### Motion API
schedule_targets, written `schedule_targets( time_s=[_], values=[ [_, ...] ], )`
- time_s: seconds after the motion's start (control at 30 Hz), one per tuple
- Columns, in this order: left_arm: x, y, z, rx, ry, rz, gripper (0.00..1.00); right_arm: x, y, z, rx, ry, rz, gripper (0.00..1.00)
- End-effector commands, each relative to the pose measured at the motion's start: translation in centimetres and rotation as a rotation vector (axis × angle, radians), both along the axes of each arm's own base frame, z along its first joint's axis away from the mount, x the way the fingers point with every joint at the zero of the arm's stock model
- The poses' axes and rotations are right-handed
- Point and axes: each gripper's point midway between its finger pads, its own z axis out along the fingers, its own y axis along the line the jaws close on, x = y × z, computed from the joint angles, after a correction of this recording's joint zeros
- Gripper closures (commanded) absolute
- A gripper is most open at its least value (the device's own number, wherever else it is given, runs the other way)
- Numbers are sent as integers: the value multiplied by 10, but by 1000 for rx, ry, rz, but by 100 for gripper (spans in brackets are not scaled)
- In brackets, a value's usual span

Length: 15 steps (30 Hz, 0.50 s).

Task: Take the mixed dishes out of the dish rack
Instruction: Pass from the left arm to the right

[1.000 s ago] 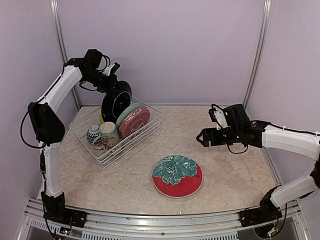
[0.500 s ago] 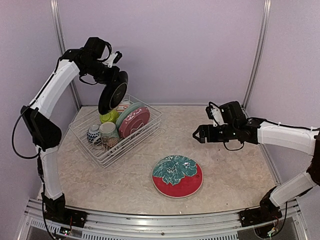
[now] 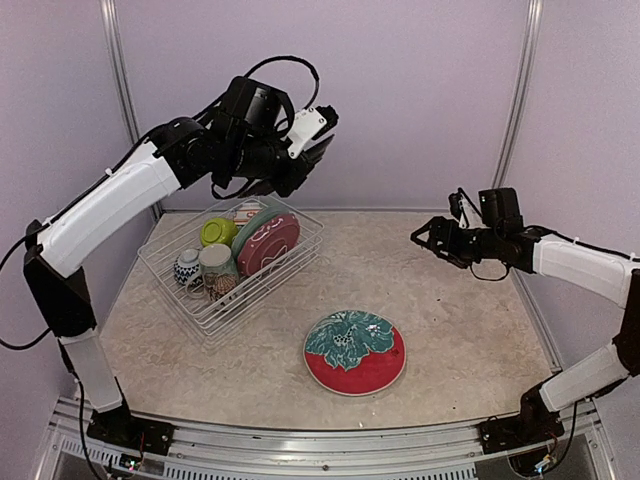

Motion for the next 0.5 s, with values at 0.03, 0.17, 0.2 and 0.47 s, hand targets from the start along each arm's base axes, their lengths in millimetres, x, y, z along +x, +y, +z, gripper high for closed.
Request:
schedule_targets(
  time_s=[0.03, 0.17, 0.2, 0.47],
  values=[
    [-38, -55, 44, -36, -290, -144, 100, 7, -22, 76, 207, -82, 16, 12],
    [-60, -88, 28, -30, -358, -224, 100, 10, -27, 111, 254, -136, 21, 12],
    [-63, -92, 26, -22, -376, -228, 100, 10, -25, 115, 270, -137, 33, 12],
    [-67, -121, -13, 110, -419, -251, 100, 5, -4, 114, 373, -74, 72, 13]
  ],
)
